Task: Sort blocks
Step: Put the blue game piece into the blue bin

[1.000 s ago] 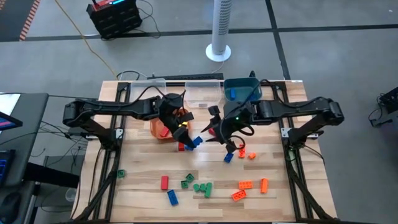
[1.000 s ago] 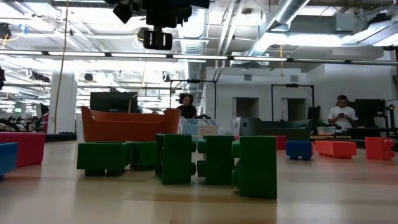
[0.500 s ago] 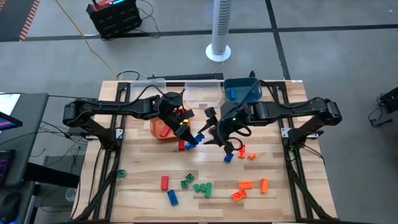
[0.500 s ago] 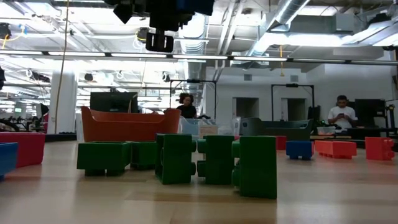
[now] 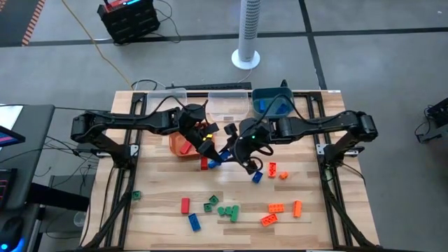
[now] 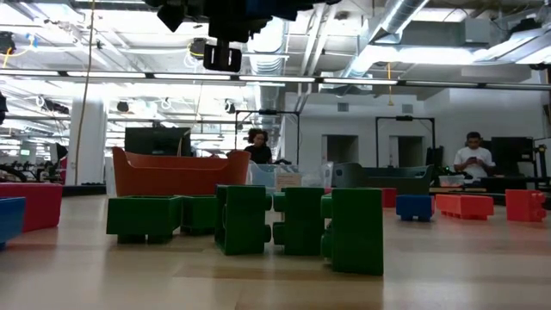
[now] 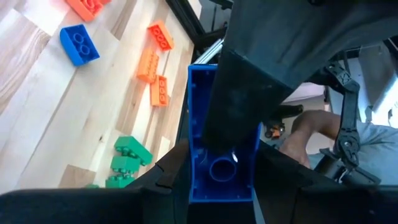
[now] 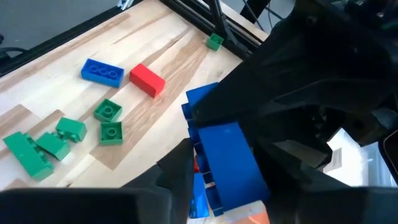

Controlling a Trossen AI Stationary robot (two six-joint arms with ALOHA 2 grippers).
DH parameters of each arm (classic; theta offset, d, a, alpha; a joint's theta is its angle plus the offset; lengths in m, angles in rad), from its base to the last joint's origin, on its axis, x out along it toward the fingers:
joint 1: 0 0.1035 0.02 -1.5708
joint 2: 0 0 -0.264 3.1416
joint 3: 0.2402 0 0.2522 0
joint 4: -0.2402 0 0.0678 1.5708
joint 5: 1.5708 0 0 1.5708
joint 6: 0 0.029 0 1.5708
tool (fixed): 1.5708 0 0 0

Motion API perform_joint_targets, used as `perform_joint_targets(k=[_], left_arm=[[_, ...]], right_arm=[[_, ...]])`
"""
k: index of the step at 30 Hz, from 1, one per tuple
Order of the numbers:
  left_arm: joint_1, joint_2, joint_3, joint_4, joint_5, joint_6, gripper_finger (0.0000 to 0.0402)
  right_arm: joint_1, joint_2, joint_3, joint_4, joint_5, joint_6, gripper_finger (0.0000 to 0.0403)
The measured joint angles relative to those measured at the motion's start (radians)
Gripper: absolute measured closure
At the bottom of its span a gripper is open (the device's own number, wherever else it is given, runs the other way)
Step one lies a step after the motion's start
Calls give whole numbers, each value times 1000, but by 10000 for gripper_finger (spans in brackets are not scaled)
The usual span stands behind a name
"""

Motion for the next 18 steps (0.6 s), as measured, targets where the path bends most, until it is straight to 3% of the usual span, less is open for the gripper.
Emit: perform_joint_targets(k=[7,15,18], left_arm=[[6,0,0,-4,-1,-7,249],[71,0,1,0,81,10,144],[97,-1,1,-9,98,26,122]], right_arm=[[-11,-7,0,-43,-2,55,318],[-13,-29,96,-223,13,90,313],[-31,-30,128,-335,17,101,309]])
